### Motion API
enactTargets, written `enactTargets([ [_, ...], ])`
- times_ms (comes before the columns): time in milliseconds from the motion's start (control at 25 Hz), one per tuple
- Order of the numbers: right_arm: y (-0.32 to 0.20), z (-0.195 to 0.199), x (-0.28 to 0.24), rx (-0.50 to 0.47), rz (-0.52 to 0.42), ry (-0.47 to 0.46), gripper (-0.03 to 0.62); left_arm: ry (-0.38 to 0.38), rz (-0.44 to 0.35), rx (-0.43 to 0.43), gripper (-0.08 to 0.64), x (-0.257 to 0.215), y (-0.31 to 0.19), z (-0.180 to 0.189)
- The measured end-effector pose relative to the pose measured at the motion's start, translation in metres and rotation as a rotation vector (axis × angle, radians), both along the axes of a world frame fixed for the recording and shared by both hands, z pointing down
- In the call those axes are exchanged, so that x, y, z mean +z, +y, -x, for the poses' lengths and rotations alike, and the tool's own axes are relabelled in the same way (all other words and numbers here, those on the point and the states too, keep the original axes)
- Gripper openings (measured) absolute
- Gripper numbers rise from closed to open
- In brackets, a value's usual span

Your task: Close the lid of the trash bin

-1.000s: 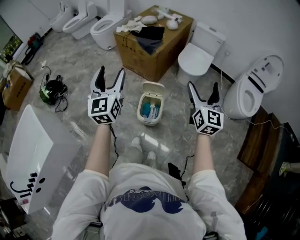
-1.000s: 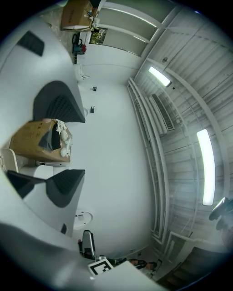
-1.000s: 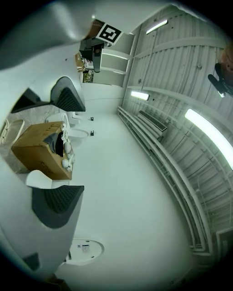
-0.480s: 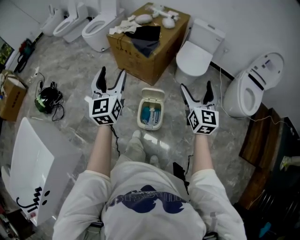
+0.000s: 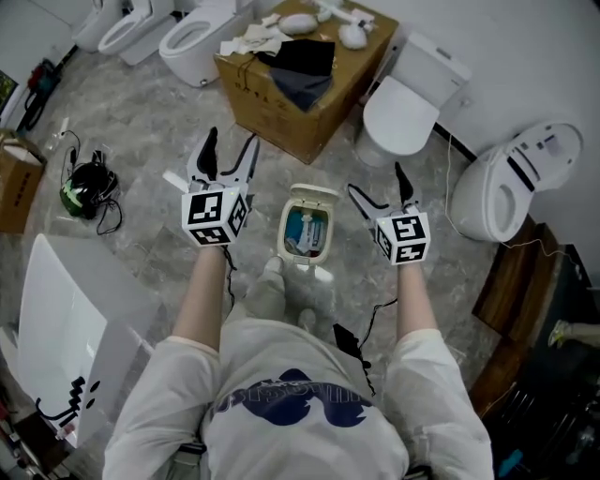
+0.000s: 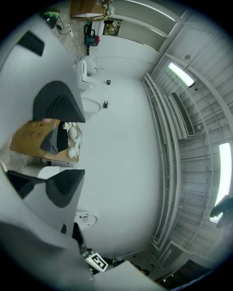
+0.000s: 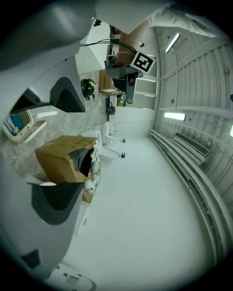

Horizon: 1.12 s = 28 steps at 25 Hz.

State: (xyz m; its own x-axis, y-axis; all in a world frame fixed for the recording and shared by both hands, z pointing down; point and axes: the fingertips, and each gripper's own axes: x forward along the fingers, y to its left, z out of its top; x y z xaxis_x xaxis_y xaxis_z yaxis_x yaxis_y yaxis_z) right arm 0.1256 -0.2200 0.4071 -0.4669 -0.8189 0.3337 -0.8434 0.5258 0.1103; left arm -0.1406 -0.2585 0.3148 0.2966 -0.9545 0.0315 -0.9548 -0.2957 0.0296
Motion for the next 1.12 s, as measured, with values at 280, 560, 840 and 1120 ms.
enactTargets([
  [280,-0.027,0.047,0.084,-0.233,0.209,0.198,0.480,-0.006,0.059,0.023,0.302,0.035,-0.039,0.005],
  [560,-0.038,0.076,0.173,-0.405,0.391,0.374,0.471,-0.008,0.119,0.084,0.302,0.078,-0.073,-0.014],
  [840,-0.044,0.088,0.236,-0.466,0.535,0.434,0.454,-0.008,0.160,0.155,0.302,0.113,-0.103,-0.042],
  [1120,-0.049,0.092,0.285,-0.527,0.607,0.504,0.422,-0.028,0.197,0.185,0.302,0.149,-0.125,-0.051],
])
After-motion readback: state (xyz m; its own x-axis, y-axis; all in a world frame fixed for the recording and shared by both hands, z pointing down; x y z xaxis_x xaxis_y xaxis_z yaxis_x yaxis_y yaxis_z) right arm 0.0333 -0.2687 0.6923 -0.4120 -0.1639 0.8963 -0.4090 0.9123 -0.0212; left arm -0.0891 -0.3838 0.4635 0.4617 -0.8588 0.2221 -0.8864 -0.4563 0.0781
